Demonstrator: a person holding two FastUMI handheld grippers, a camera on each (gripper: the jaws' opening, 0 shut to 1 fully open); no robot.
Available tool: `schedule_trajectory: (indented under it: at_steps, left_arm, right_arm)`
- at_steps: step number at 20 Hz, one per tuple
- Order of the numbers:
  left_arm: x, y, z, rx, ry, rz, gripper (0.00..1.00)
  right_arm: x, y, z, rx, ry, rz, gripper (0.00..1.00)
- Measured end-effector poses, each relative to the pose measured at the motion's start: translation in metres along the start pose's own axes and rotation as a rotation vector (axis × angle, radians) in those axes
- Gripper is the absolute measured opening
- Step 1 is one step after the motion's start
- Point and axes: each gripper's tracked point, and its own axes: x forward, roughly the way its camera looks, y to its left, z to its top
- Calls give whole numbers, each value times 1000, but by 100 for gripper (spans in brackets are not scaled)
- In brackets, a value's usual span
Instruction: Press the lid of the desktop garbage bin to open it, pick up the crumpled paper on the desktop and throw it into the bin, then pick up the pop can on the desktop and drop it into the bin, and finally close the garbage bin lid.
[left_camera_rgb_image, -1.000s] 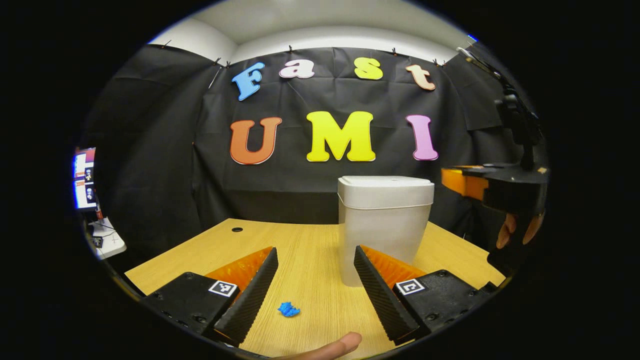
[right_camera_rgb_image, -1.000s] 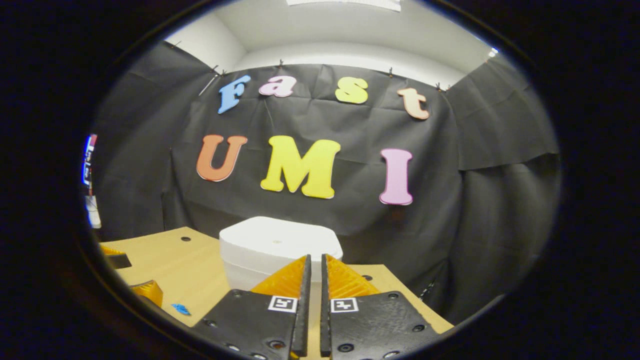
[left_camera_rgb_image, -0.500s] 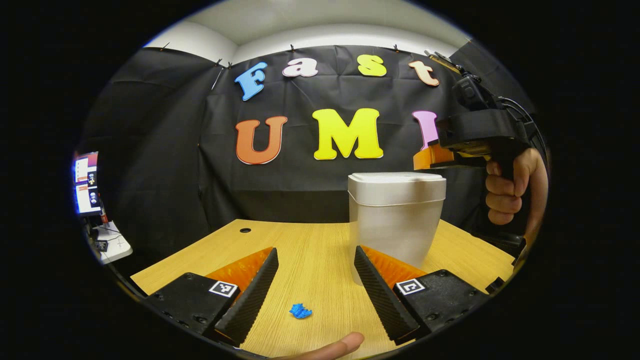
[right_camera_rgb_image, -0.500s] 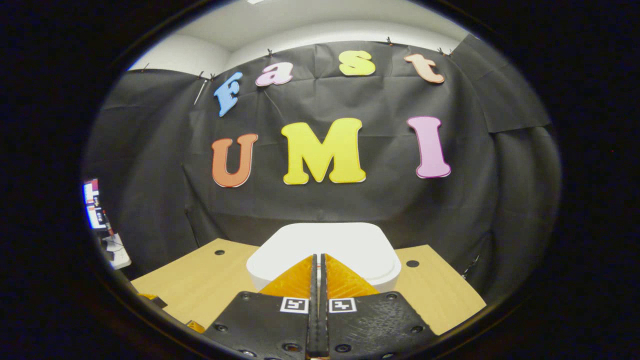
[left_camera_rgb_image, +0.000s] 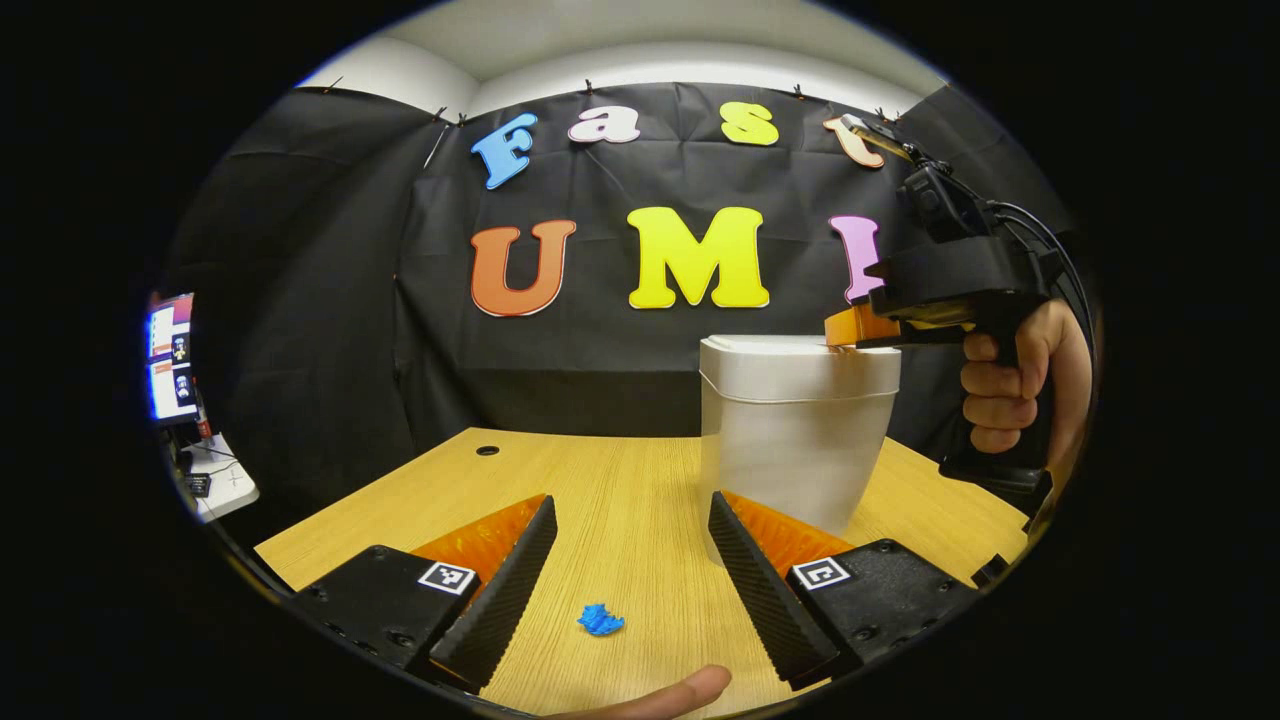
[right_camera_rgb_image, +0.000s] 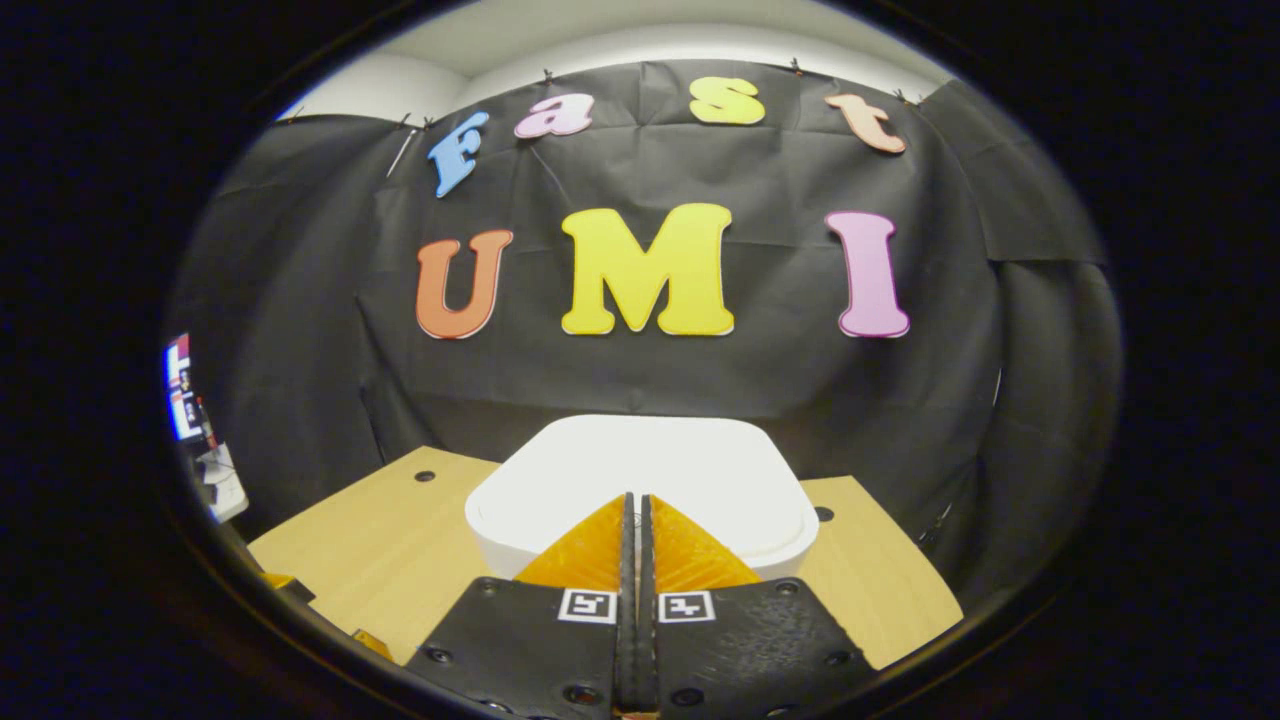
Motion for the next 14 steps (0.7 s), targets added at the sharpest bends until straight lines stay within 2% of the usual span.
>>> schedule_trajectory:
  at_steps: [1, 3, 5, 11, 13, 14]
  left_arm:
    - [1, 0, -1, -1, 1, -4, 99]
    - [3, 4, -2, 4, 5, 1, 99]
    - [6, 6, -4, 2, 8, 3, 99]
    - [11, 11, -6, -16, 19, -11, 99]
    - [14, 10, -11, -24, 25, -42, 99]
    - [17, 13, -16, -14, 41, -44, 99]
  right_arm:
    - [-5, -1, 5, 10, -24, -8, 4]
    - [-18, -6, 16, 10, -86, -23, 1]
    - [-37, 1, 21, 50, -141, 26, 0]
    - [-81, -8, -6, 42, -168, 13, 0]
    - [-96, -4, -17, 62, -172, 44, 21]
    - [-103, -7, -23, 67, -175, 46, 46]
